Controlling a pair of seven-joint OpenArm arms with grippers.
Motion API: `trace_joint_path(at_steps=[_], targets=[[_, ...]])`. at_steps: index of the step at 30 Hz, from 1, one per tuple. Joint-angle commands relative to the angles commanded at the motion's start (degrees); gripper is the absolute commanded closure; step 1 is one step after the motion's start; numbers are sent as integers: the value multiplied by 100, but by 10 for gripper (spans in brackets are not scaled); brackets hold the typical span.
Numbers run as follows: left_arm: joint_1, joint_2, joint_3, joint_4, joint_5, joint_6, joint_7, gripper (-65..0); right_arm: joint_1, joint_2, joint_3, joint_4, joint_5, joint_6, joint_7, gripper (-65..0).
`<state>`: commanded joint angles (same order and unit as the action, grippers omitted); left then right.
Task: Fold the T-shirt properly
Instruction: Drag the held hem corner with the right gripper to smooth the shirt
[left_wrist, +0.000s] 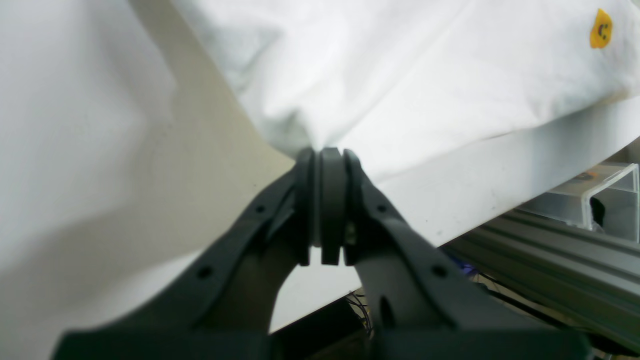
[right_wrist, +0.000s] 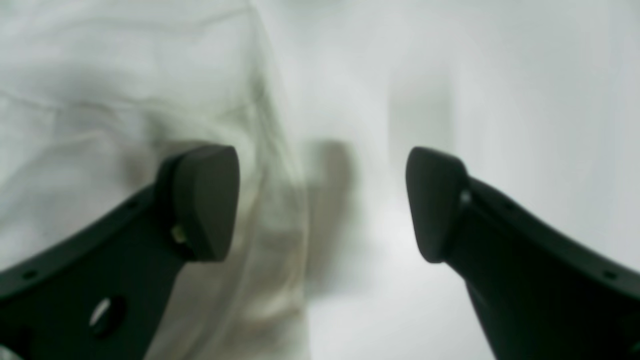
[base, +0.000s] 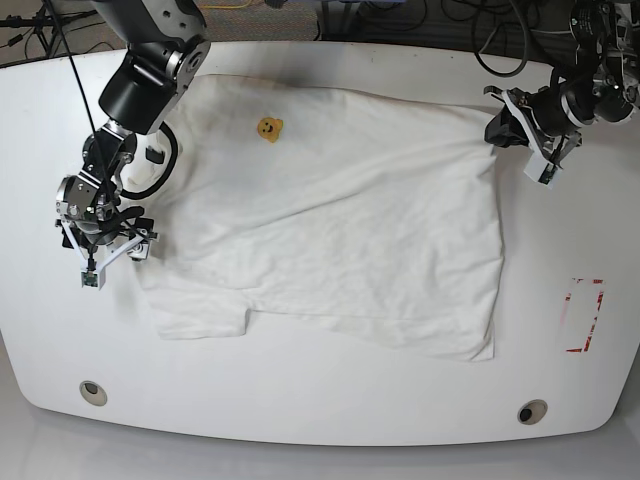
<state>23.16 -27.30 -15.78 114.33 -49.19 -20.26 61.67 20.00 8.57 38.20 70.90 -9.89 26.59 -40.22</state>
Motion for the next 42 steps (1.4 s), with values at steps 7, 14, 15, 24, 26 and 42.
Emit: trace_joint_path(at_steps=[7, 14, 15, 24, 26, 42], targets=[[-26, 0, 0, 9, -9, 0, 0, 0, -229, 0, 9, 0, 404, 0, 0, -490], [-26, 0, 0, 9, -9, 9, 0, 0, -501, -44, -18, 0, 870, -18, -132, -490], [-26, 0, 0, 9, -9, 9, 0, 0, -510, -53, -18, 0, 897, -18, -141, -490], [-26, 0, 0, 9, -9, 9, 0, 0, -615, -211, -26, -9, 985, -35, -123, -461], [-26, 0, 0, 9, -9, 9, 0, 0, -624, -211, -35, -9, 985, -18, -123, -393], [-26, 9, 0, 9, -9, 9, 0, 0, -835, -343, -791, 26, 976, -44, -141, 0]])
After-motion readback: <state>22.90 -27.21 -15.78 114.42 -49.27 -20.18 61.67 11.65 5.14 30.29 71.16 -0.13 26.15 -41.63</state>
